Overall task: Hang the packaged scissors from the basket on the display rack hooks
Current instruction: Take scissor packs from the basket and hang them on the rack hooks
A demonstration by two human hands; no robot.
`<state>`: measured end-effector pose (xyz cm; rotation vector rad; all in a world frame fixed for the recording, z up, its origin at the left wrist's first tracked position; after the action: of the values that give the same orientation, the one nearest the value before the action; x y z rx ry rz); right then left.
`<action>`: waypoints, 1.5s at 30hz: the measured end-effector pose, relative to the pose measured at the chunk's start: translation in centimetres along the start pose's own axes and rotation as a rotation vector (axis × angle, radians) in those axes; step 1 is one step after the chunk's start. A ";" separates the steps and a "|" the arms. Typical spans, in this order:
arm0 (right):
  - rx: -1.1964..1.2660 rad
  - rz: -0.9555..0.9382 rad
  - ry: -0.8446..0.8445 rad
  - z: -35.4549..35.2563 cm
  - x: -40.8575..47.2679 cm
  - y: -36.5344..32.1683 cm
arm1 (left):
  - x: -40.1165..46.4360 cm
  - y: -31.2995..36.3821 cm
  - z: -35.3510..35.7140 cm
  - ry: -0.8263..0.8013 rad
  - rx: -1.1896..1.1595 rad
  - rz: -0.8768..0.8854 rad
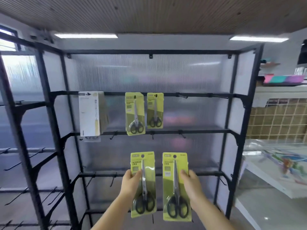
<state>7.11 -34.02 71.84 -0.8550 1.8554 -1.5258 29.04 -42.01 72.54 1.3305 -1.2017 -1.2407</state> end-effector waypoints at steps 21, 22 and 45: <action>0.014 -0.401 0.191 5.4 10.9 -21.0 | 13.2 14.7 1.8 -0.059 -0.028 0.253; 0.022 -0.387 0.197 5.6 11.3 -20.6 | 13.4 14.3 1.9 -0.062 -0.035 0.247; 0.071 -0.461 0.121 7.9 18.7 -21.1 | 17.7 12.4 3.0 0.006 -0.099 0.234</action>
<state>3.91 -56.32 90.50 -1.2427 1.7518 -1.9439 25.47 -60.79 83.03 1.0869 -1.2365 -1.1127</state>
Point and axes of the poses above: each hand's wrist, its own x-axis towards the middle knuckle, its own z-axis out of the palm, y = z × x, the point moved 10 cm from there along x, towards the middle knuckle, and after that the axes turned 5 degrees about y, right-handed, at the moved point
